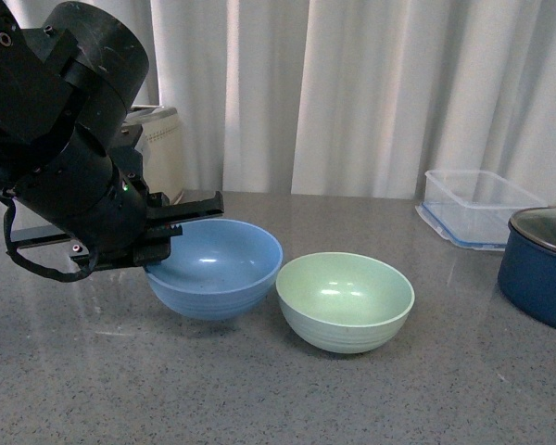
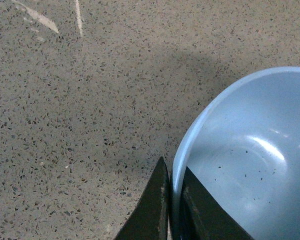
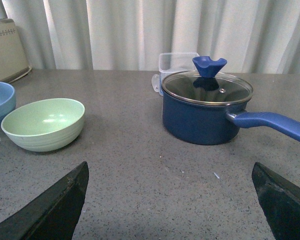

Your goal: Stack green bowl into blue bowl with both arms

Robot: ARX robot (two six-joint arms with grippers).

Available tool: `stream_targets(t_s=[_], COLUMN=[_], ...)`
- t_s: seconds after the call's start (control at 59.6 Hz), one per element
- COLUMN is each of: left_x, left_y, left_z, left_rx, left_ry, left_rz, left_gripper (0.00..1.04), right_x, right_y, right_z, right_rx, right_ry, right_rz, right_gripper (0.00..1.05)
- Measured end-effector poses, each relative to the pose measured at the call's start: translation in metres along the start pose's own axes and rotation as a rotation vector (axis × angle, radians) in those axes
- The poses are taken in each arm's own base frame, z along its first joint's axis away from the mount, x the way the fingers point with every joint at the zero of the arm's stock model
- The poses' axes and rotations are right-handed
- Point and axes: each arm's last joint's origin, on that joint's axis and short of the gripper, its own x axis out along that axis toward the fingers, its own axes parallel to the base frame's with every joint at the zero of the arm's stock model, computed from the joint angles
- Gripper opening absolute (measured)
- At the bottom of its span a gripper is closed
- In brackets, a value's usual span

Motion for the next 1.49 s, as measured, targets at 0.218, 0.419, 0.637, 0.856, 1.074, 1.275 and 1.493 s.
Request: stream_targets(t_s=[0.218, 0.419, 0.637, 0.856, 1.074, 1.275, 1.493], left_x=[0.003, 0.010, 0.014, 0.013, -0.018, -0.070, -0.115], left_y=[0.000, -0.001, -0.002, -0.002, 0.003, 0.017, 0.041], left_z=[-0.002, -0.006, -0.007, -0.006, 0.003, -0.004, -0.050], left_rx=[0.000, 0.004, 0.004, -0.014, 0.026, 0.068, 0.103], left_ry=[0.006, 0.017, 0.021, 0.023, -0.097, -0.182, -0.159], left_rz=[0.006, 0.012, 0.015, 0.005, 0.039, 0.037, 0.056], left_gripper=[0.04, 0.04, 0.04, 0.45, 0.80, 0.97, 0.98], right_x=[0.000, 0.000, 0.000, 0.000, 0.000, 0.000, 0.000], right_y=[0.000, 0.000, 0.000, 0.000, 0.000, 0.000, 0.000], right_z=[0.000, 0.000, 0.000, 0.000, 0.000, 0.000, 0.000], right_rx=[0.000, 0.000, 0.000, 0.000, 0.000, 0.000, 0.000], right_ry=[0.000, 0.000, 0.000, 0.000, 0.000, 0.000, 0.000], right_rz=[0.000, 0.000, 0.000, 0.000, 0.000, 0.000, 0.000], right_gripper=[0.95, 0.95, 0.95, 0.95, 0.95, 0.95, 0.95])
